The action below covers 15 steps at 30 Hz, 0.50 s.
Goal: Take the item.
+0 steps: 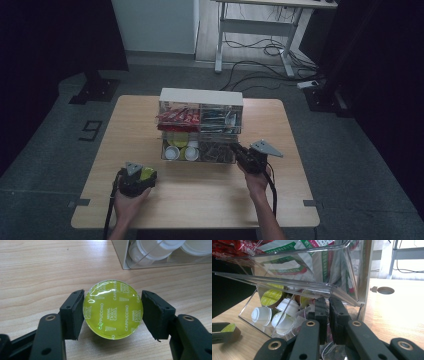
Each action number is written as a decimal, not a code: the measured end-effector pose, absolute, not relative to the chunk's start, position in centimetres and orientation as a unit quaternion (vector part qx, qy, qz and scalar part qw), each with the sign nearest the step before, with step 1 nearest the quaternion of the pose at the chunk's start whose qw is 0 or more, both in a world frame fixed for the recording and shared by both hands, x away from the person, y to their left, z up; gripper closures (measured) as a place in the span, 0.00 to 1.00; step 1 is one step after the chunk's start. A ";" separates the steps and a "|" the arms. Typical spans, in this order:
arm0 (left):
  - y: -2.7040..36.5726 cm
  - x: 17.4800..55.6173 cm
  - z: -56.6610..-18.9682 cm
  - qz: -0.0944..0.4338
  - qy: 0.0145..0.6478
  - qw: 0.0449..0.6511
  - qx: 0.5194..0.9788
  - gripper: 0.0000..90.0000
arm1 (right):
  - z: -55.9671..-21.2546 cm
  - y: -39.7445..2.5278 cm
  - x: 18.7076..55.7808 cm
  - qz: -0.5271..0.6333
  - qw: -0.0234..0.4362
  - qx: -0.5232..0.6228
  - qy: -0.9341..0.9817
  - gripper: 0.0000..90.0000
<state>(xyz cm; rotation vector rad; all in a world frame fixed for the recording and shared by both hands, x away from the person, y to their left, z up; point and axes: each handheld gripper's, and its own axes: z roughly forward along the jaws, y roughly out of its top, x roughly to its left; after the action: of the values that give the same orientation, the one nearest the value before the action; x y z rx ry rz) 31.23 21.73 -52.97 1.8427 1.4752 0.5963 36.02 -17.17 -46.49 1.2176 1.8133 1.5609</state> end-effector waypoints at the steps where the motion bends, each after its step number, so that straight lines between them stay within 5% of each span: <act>1: 21.7 31.2 -53.0 0.230 0.568 0.347 0.709 0.42 | -46.5 -17.2 36.0 0.566 0.227 0.442 0.658 0.93; 15: 22.3 29.4 -50.3 0.240 0.545 0.402 0.695 0.29 | -46.4 -17.2 35.9 0.567 0.227 0.441 0.658 0.93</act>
<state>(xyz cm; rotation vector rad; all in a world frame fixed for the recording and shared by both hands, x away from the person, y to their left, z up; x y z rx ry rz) 29.44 22.30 -50.30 1.7577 1.3779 0.6062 35.93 -17.19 -46.44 1.2141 1.8135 1.5618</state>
